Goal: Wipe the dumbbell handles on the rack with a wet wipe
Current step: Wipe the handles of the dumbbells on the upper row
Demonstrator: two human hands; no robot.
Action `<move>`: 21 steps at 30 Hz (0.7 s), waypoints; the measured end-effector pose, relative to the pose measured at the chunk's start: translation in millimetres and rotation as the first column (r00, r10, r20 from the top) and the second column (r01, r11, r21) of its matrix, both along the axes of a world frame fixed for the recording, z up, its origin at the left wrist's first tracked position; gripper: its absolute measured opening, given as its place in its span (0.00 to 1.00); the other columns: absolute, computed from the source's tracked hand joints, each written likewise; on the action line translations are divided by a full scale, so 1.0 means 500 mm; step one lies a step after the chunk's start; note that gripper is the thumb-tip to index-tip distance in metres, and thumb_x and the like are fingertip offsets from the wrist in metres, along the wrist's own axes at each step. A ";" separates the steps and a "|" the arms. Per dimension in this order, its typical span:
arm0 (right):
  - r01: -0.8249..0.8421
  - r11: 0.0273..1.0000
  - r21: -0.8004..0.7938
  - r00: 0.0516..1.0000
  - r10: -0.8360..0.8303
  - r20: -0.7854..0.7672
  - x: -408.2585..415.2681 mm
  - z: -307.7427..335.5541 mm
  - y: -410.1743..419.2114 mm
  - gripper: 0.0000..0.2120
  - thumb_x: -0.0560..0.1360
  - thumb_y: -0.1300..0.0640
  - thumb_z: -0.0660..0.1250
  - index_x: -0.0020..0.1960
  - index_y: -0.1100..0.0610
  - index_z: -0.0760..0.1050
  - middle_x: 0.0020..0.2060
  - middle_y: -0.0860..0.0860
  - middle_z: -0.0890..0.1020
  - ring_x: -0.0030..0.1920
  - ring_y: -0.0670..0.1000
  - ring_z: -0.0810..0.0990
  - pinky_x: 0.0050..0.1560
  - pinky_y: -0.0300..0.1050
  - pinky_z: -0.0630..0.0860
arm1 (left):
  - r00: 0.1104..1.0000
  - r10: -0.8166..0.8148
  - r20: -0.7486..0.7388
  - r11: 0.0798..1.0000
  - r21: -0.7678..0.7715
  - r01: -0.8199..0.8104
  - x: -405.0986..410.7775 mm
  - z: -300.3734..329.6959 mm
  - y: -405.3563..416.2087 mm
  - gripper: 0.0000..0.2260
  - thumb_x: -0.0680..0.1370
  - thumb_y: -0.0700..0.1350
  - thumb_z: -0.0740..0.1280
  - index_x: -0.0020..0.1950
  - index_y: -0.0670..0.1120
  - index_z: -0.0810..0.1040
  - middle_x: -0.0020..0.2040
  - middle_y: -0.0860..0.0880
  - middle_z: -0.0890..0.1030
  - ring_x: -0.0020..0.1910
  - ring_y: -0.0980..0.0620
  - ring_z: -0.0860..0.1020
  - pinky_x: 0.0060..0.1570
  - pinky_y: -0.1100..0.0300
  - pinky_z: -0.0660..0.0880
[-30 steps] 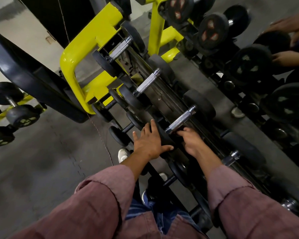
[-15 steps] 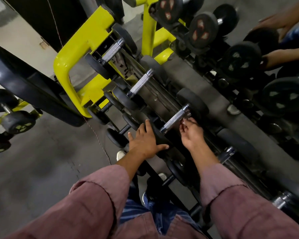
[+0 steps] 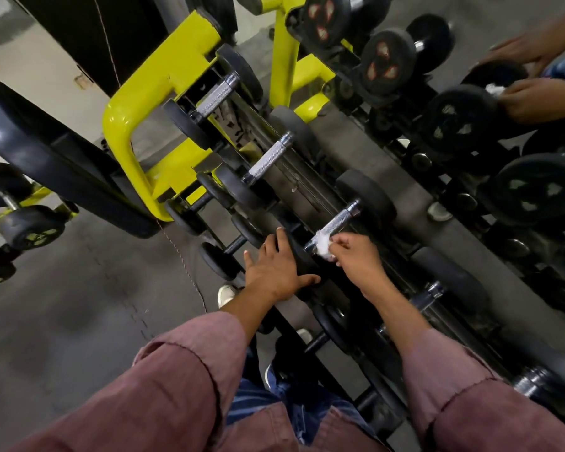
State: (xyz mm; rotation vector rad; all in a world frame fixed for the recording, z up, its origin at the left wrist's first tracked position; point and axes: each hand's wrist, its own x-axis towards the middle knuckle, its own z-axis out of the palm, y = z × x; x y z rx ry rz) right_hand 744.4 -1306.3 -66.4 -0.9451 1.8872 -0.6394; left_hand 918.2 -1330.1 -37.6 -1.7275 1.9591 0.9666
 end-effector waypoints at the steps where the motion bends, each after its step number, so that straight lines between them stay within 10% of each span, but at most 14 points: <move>1: -0.020 0.997 -0.073 0.997 0.015 -0.079 -0.003 0.022 -0.007 0.06 0.70 0.54 0.67 0.42 0.55 0.81 0.32 0.47 0.83 0.35 0.47 0.81 0.40 0.46 0.76 | 1.000 0.001 -0.005 1.000 0.000 -0.001 0.001 0.000 0.001 0.59 0.71 0.73 0.68 0.82 0.45 0.34 0.83 0.43 0.47 0.82 0.43 0.50 0.77 0.35 0.45; 4: -0.210 0.938 -0.277 0.895 0.070 -0.441 -0.008 0.091 -0.034 0.06 0.75 0.55 0.66 0.49 0.54 0.81 0.41 0.50 0.84 0.41 0.53 0.82 0.42 0.45 0.75 | 1.000 0.010 -0.013 1.000 0.004 -0.010 0.003 -0.004 0.002 0.59 0.71 0.73 0.68 0.82 0.46 0.33 0.83 0.43 0.46 0.82 0.44 0.49 0.77 0.34 0.45; 8: -0.568 0.819 -0.082 0.369 0.164 -0.915 -0.001 0.137 -0.078 0.06 0.75 0.58 0.68 0.51 0.55 0.76 0.43 0.55 0.78 0.34 0.60 0.81 0.27 0.46 0.69 | 1.000 0.014 -0.024 1.000 0.009 -0.014 0.003 -0.006 0.002 0.59 0.71 0.73 0.68 0.82 0.46 0.33 0.83 0.44 0.45 0.82 0.44 0.49 0.77 0.34 0.45; 14: -0.666 0.567 0.485 -0.104 0.573 -0.813 0.001 0.135 -0.101 0.17 0.74 0.62 0.69 0.62 0.62 0.75 0.61 0.60 0.73 0.54 0.58 0.80 0.36 0.49 0.77 | 0.999 0.012 -0.051 1.000 -0.016 -0.013 0.008 -0.007 0.006 0.59 0.71 0.72 0.69 0.82 0.45 0.35 0.83 0.42 0.47 0.82 0.42 0.50 0.76 0.33 0.47; 21: -0.554 0.559 0.617 -0.144 0.665 -0.732 0.027 0.112 -0.137 0.13 0.78 0.62 0.63 0.62 0.62 0.76 0.61 0.60 0.73 0.59 0.58 0.76 0.46 0.49 0.78 | 0.995 0.031 -0.090 0.999 -0.007 -0.032 0.007 -0.009 0.005 0.60 0.69 0.72 0.71 0.82 0.46 0.36 0.83 0.40 0.47 0.82 0.40 0.51 0.77 0.32 0.47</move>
